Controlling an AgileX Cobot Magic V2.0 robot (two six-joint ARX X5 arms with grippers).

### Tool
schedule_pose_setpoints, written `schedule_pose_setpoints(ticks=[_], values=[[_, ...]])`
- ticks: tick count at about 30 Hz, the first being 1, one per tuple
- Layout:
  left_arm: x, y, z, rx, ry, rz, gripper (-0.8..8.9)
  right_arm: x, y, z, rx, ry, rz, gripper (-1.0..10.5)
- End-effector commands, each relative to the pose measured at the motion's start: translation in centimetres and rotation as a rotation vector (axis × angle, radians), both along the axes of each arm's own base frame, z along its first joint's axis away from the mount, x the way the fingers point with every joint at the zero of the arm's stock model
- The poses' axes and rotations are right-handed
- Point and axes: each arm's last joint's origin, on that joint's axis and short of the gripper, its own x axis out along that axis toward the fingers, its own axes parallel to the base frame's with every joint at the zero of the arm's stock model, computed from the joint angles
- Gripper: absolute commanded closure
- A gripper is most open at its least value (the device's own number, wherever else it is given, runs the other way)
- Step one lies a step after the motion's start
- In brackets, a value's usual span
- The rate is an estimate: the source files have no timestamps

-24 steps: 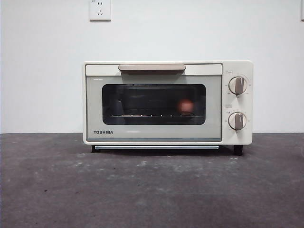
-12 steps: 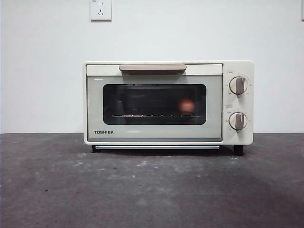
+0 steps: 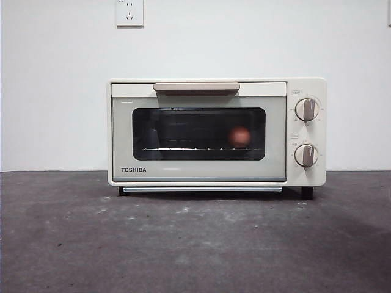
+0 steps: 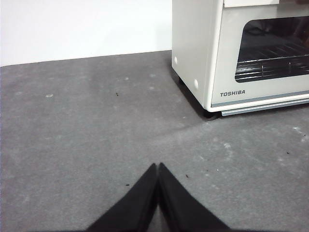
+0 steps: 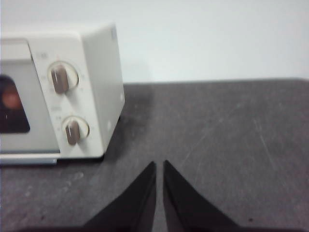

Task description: Eggoven

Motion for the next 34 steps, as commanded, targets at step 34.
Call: schedule_pose_setpoints(ticks=[34], values=[[0.1,0.0,-0.8,-0.006,0.020,0.006,8.06,-0.1,0.0,-1.2,0.002,0.110,-0.005,9.4]])
